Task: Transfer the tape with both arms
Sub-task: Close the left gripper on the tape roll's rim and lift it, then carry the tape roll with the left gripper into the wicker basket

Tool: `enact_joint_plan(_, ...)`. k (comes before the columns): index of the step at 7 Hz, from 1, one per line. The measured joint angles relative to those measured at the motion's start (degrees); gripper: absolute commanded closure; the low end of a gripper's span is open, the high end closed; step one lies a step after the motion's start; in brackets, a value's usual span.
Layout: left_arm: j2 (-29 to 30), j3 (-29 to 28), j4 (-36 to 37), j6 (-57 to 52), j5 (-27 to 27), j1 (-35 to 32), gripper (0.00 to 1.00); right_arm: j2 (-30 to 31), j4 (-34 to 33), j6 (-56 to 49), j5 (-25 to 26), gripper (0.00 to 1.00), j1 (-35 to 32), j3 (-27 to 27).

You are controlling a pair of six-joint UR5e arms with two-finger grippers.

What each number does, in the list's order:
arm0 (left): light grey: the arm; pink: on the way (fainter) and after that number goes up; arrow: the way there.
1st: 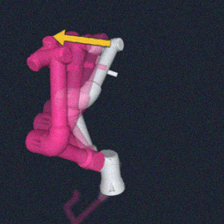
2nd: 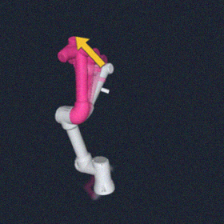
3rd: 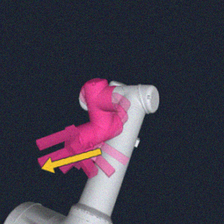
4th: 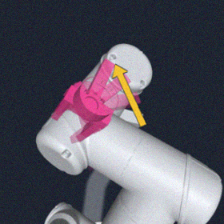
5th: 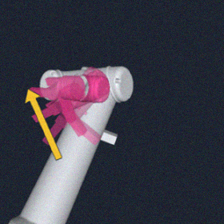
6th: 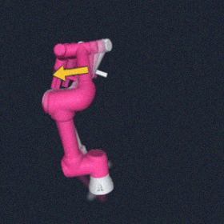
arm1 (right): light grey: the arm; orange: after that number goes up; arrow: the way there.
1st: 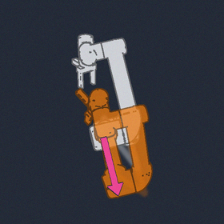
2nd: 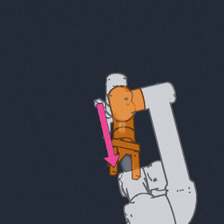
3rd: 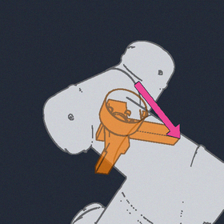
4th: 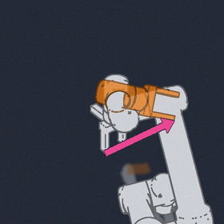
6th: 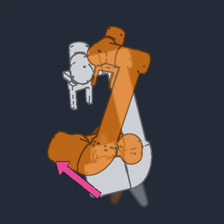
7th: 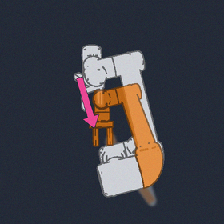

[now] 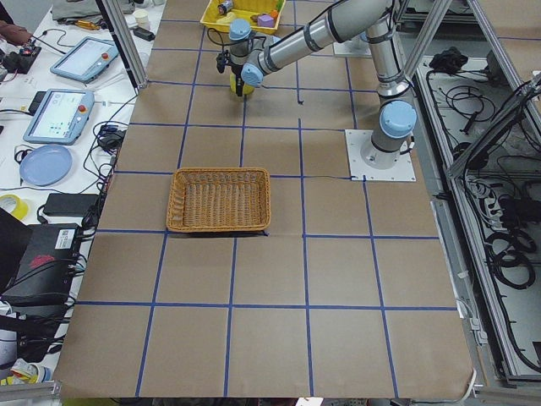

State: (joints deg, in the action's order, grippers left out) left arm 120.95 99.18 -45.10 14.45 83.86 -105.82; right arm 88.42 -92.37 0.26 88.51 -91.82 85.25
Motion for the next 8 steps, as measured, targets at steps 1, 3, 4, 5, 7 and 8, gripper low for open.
enact_joint_plan(1,-0.23,-0.03,-0.88,-0.13,0.01,0.00,1.00,0.00,0.01,0.00,0.00,0.00,-0.02,0.01)
enact_joint_plan(3,-1.94,-0.81,-5.25,-4.08,0.21,1.07,1.00,0.00,0.00,0.00,-0.09,0.00,-0.03,0.02)
enact_joint_plan(4,-3.57,-1.65,-8.95,-8.16,0.37,3.63,1.00,0.00,0.01,0.00,-0.14,0.00,-0.03,0.03)
enact_joint_plan(5,-5.74,-2.44,-12.82,-12.06,1.03,7.18,1.00,0.00,0.05,0.00,-0.16,0.00,-0.05,0.06)
enact_joint_plan(7,-9.76,-2.98,-17.15,-21.32,5.42,15.37,1.00,0.00,0.12,0.00,-0.18,0.00,-0.06,0.09)
enact_joint_plan(8,-11.04,-3.00,-17.83,-25.38,6.47,20.75,1.00,0.00,0.12,0.00,-0.18,0.00,-0.06,0.09)
